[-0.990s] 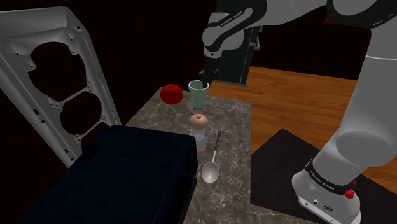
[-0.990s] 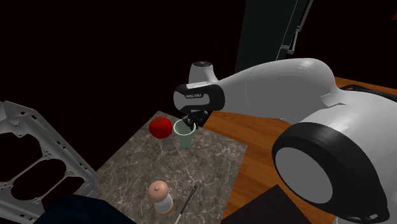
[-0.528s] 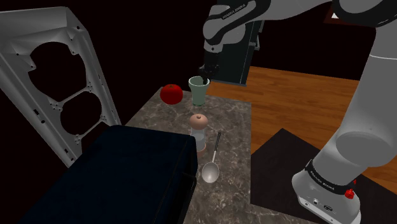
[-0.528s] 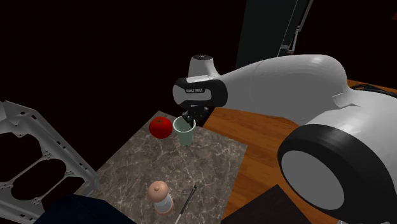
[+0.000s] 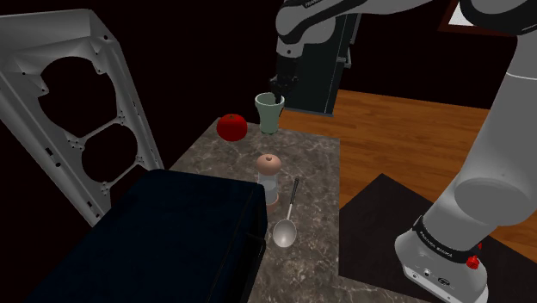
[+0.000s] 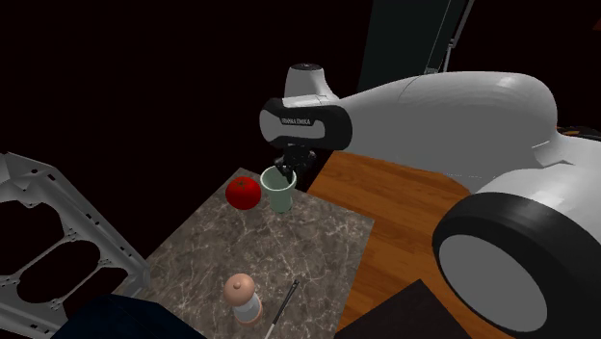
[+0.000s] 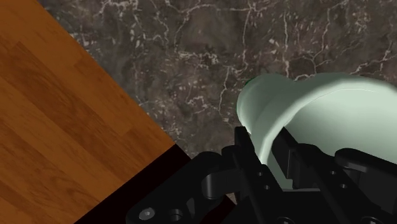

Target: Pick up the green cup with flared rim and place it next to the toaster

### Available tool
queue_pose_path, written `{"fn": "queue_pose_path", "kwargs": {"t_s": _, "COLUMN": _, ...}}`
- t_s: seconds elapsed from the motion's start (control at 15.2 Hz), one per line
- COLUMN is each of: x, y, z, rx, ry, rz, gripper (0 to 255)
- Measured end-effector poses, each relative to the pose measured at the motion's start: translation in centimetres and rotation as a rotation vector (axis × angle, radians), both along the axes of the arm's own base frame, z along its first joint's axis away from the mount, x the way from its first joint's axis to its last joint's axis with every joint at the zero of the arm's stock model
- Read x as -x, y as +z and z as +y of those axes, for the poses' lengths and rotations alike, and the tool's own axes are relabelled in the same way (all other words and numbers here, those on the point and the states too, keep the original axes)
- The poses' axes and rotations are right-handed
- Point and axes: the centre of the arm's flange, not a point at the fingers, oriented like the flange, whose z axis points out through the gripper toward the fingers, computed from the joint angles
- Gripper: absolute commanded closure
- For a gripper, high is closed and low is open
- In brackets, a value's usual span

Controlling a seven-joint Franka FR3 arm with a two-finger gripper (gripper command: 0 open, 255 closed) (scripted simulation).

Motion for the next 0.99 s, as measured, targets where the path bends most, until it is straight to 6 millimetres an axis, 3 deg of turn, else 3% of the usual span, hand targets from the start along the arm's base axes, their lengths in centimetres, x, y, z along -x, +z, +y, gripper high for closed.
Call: {"fn": "queue_pose_path", "kwargs": {"t_s": 0.99, "x": 0.0, "y": 7.9, "z": -0.2, "rx": 0.0, "ry": 0.0, "rz": 0.0, "gripper": 255}}
